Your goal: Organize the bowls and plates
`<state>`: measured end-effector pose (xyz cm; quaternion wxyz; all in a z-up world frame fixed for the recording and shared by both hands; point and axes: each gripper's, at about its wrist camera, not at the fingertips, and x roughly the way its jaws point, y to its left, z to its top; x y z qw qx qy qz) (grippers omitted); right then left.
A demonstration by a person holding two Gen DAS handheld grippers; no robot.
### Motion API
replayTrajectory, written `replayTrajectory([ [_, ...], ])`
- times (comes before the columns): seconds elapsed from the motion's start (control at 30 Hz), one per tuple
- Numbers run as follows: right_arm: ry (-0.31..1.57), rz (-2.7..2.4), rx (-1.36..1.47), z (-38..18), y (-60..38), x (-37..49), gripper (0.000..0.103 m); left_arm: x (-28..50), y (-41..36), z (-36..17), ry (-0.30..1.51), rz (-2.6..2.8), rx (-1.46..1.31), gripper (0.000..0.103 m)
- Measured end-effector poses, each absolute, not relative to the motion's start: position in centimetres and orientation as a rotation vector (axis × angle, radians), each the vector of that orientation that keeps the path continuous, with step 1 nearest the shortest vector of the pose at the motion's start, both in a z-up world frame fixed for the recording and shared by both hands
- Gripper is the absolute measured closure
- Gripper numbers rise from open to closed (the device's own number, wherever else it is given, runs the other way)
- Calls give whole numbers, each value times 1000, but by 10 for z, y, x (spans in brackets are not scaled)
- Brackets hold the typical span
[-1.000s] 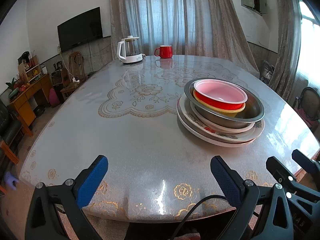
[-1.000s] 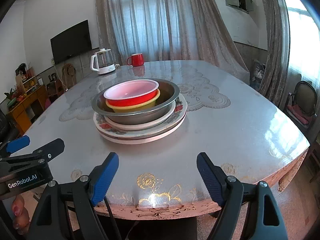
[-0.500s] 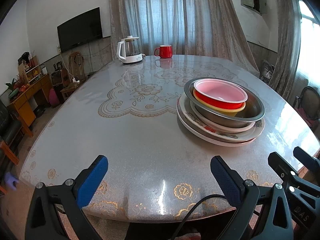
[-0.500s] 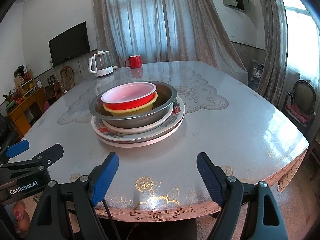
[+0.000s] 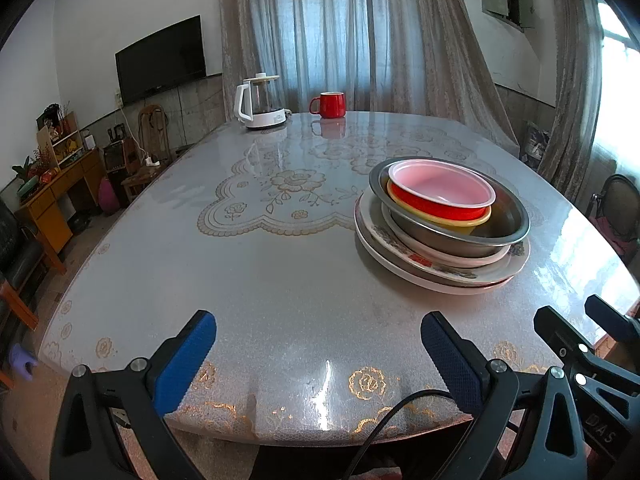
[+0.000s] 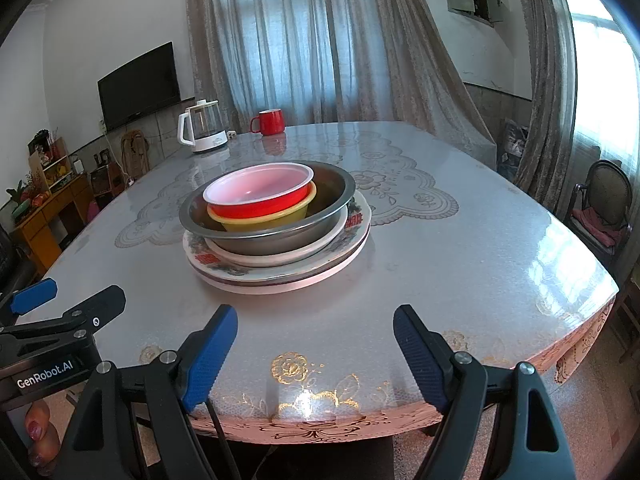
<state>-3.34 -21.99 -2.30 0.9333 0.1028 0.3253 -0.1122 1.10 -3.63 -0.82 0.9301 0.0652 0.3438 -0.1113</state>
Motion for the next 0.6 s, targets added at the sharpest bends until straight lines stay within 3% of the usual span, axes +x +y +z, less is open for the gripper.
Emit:
replayTrajectory([
  [0.6,667,-227,207,-24,-218,-31,21,13,-37,-9,707,-238,128,0],
])
